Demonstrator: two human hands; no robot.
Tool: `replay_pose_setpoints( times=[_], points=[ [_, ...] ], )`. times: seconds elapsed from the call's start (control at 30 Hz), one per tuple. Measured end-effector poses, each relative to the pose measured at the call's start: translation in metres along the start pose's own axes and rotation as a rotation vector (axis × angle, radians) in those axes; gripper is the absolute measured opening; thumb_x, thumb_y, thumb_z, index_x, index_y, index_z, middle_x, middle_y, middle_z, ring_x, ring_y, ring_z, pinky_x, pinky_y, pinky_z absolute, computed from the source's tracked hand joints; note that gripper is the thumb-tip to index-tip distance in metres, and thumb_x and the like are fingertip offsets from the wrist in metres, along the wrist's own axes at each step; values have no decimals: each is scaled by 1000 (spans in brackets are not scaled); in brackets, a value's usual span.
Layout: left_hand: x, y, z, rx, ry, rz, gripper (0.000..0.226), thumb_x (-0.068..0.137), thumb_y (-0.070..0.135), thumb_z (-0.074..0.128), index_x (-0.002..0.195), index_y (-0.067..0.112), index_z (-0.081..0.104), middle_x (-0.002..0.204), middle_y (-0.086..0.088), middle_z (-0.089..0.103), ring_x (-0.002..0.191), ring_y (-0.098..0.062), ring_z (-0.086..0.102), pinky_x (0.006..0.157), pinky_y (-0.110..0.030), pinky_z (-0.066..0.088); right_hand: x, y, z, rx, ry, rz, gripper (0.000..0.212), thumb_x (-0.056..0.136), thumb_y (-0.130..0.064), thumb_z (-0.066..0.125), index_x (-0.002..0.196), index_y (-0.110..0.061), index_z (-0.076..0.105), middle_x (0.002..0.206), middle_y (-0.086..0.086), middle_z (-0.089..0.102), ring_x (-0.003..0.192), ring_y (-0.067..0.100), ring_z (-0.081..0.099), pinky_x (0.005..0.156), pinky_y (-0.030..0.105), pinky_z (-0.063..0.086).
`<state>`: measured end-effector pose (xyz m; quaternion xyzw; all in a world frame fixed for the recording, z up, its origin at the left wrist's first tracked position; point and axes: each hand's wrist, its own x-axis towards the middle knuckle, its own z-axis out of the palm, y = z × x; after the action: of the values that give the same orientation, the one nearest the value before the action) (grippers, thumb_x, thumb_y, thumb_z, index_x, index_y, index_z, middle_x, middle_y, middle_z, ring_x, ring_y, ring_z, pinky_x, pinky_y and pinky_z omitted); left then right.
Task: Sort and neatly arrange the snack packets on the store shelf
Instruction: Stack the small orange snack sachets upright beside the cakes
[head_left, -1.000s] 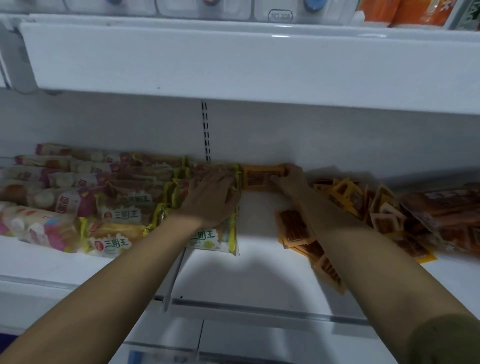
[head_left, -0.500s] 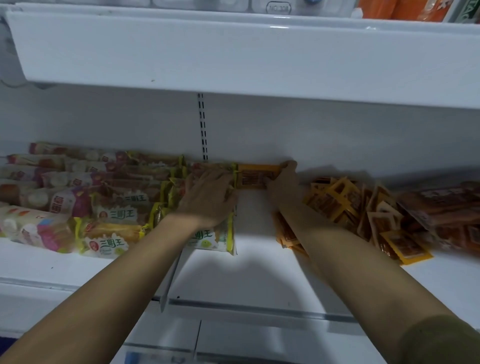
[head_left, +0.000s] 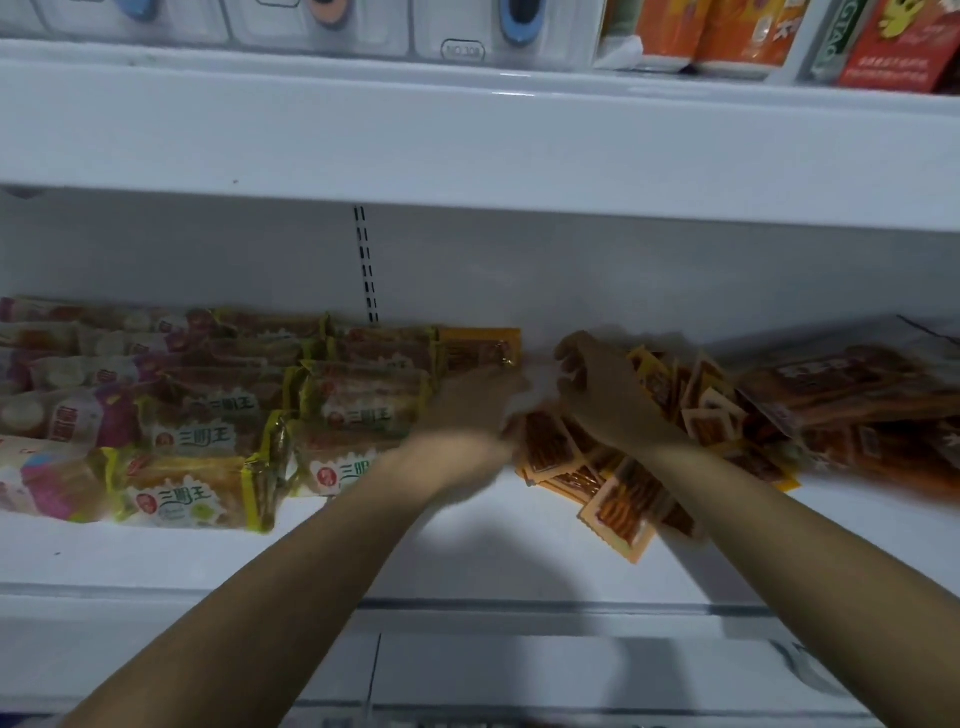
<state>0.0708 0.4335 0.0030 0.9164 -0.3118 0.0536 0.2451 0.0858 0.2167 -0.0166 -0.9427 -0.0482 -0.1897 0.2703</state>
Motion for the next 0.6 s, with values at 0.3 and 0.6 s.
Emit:
replay_pose_setpoints(
  times=[0.3, 0.6],
  points=[
    [-8, -1, 79, 82, -105, -13, 78, 86, 58, 66, 152, 30, 38, 153, -1, 43, 129, -29, 49, 105, -48, 45, -50, 22, 9, 34, -101, 108, 22, 104, -9, 40, 108, -18, 59, 108, -6, 58, 106, 15, 57, 97, 27, 42],
    [-22, 4, 90, -224, 145, -8, 41, 106, 39, 46, 142, 22, 52, 131, 2, 63, 115, -17, 60, 98, -32, 49, -67, 15, 1, 175, -65, 72, 11, 98, -20, 55, 101, -31, 55, 93, -14, 63, 86, 3, 61, 78, 22, 49]
  ],
)
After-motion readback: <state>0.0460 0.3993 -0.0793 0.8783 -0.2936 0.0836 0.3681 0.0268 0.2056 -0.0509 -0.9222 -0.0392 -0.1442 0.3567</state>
